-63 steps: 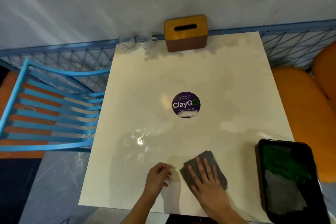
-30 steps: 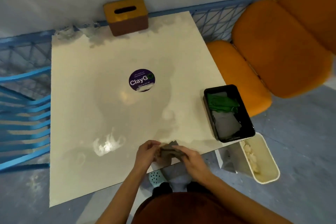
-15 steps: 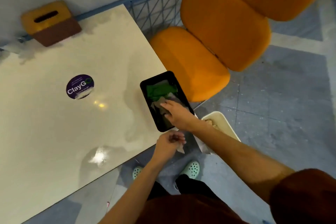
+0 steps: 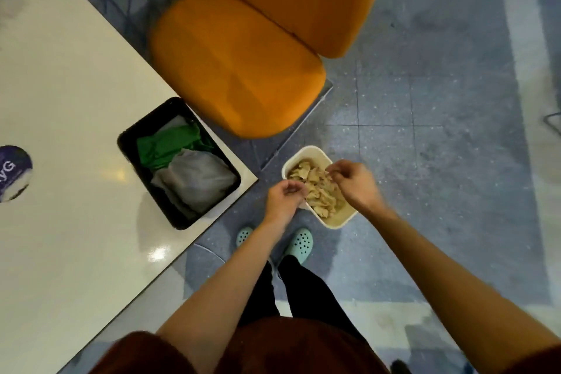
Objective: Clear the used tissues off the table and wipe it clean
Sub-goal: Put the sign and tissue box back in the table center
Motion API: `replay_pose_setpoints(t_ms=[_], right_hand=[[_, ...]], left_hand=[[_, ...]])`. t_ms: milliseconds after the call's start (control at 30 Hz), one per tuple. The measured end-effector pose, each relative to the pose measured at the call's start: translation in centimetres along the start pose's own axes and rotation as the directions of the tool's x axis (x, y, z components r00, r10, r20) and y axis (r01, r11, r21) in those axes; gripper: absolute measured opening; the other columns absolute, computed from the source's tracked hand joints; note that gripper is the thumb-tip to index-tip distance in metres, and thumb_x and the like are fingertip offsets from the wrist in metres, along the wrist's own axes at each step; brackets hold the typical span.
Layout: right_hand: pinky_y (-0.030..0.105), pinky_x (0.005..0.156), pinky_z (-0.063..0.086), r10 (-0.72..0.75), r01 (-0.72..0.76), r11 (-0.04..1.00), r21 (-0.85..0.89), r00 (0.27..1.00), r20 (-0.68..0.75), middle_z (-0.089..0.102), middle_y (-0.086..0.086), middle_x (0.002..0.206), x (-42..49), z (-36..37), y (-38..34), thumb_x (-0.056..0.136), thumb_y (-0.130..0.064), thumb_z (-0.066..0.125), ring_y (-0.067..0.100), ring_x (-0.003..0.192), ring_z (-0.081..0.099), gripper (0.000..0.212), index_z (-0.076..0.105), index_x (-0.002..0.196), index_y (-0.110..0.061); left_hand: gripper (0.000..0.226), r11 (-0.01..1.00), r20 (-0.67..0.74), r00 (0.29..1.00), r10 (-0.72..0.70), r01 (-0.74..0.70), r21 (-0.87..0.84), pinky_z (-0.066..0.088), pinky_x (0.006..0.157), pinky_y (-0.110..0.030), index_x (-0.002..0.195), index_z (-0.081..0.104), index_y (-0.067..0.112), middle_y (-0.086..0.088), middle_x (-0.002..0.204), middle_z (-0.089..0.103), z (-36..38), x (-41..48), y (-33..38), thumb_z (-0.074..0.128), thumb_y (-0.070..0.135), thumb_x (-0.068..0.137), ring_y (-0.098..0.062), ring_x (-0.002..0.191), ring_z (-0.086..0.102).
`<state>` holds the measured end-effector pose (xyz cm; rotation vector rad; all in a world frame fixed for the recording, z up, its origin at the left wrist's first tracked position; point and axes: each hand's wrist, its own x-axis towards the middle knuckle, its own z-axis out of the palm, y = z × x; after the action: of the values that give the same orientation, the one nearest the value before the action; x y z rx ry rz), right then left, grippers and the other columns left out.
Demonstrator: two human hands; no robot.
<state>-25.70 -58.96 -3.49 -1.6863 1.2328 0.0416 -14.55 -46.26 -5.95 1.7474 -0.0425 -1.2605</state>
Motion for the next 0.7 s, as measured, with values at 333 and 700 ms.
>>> replay_pose_setpoints(t_ms=[333,700], right_hand=[[0.029,0.067,0.050,0.380,-0.392,0.918,0.064,0.913,0.145,0.075,0.006,0.078,-1.3,1.5,14.3,0.082,0.001,0.053,0.022,0.077,0.069,0.028,0.069,0.083,-0.022],[0.036,0.074,0.053,0.167,-0.165,0.986,-0.027,0.976,0.142,0.073,0.004,0.084,1.4,0.1,7.1,0.093,-0.015,0.055,0.021,0.077,0.068,0.017,0.071,0.090,-0.021]], left_hand=[[0.034,0.949,0.024,0.949,-0.315,0.315,0.023,0.050,0.066,-0.023,0.124,0.053,0.016,-0.006,0.111,0.053,6.2,10.0,-3.3,0.036,0.001,0.100,-0.009,0.074,0.052],[0.020,0.971,0.089,0.995,-0.045,0.023,0.239,0.054,0.054,-0.028,0.095,0.065,0.011,-0.012,0.094,0.072,5.9,5.4,-0.2,0.051,-0.004,0.093,-0.010,0.064,0.064]])
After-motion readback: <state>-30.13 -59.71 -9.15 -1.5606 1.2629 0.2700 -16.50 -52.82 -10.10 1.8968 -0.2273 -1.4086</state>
